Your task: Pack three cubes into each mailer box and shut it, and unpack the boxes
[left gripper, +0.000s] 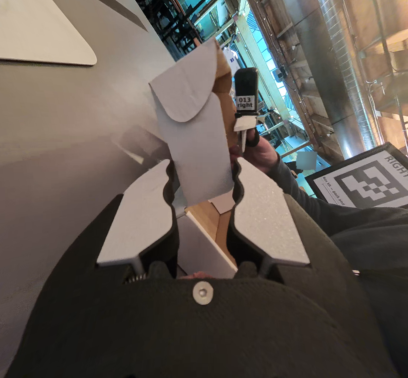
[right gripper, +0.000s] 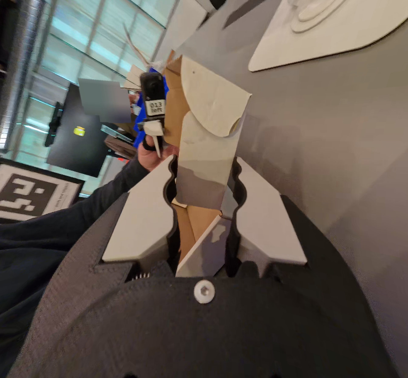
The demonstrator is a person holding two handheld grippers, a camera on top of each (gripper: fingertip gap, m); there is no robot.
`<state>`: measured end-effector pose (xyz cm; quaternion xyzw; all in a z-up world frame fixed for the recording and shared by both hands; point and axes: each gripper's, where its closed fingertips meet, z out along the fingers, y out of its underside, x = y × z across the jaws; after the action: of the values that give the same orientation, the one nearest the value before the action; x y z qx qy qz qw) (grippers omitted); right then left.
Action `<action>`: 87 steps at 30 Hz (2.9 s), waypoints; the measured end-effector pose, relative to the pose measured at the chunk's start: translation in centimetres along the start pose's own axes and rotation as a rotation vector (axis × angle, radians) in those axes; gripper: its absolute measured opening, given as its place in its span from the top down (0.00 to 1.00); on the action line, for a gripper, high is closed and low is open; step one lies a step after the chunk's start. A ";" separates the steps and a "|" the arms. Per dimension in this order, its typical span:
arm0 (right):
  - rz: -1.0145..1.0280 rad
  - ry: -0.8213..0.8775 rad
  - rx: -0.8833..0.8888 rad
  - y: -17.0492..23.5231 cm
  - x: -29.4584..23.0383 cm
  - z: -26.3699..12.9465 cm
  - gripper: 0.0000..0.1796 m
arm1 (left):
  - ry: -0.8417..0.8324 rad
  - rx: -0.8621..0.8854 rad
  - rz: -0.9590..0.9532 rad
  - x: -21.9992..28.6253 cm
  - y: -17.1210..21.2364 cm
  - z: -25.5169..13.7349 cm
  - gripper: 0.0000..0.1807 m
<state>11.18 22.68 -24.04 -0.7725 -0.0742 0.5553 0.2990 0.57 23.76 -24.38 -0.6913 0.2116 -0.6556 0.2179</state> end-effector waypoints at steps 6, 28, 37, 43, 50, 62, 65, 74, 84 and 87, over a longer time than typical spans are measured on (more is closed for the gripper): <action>-0.163 0.009 -0.008 -0.2 -0.9 0.2 0.74 | -0.015 -0.045 0.138 0.9 0.5 -0.3 0.72; -0.968 0.497 -0.243 5.3 -2.3 -1.4 0.76 | -0.515 -0.278 1.064 3.4 5.9 -1.2 0.72; -1.025 0.569 -0.338 7.5 -2.3 -2.3 0.78 | -0.573 -0.415 1.194 4.2 8.2 -1.6 0.73; -1.014 0.622 -0.340 8.0 -2.5 -2.2 0.78 | -0.688 -0.321 1.009 4.1 7.5 -1.4 0.74; -1.009 0.654 -0.340 8.1 -2.5 -2.1 0.77 | -0.741 -0.261 0.869 4.1 8.2 -1.2 0.75; -1.025 0.668 -0.468 10.5 -1.5 -2.0 0.82 | -0.725 -0.335 0.890 4.4 11.2 -1.3 0.61; -1.010 0.658 -0.472 10.6 -1.6 -2.1 0.83 | -0.705 -0.360 0.878 4.7 12.0 -1.3 0.55; -0.939 0.589 -0.444 10.8 -3.3 -3.1 0.84 | -0.628 -0.322 0.851 7.1 12.2 -3.0 0.72; -0.904 0.575 -0.521 12.8 -3.5 -2.9 0.89 | -0.631 -0.381 0.873 7.5 13.7 -1.8 0.81; -0.890 0.562 -0.557 13.5 -3.3 -3.1 0.84 | -0.611 -0.465 0.849 6.9 15.0 -1.9 0.78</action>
<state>9.81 9.05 -28.09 -0.8338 -0.4517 0.1108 0.2974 -1.05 7.50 -27.40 -0.7335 0.5369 -0.2171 0.3558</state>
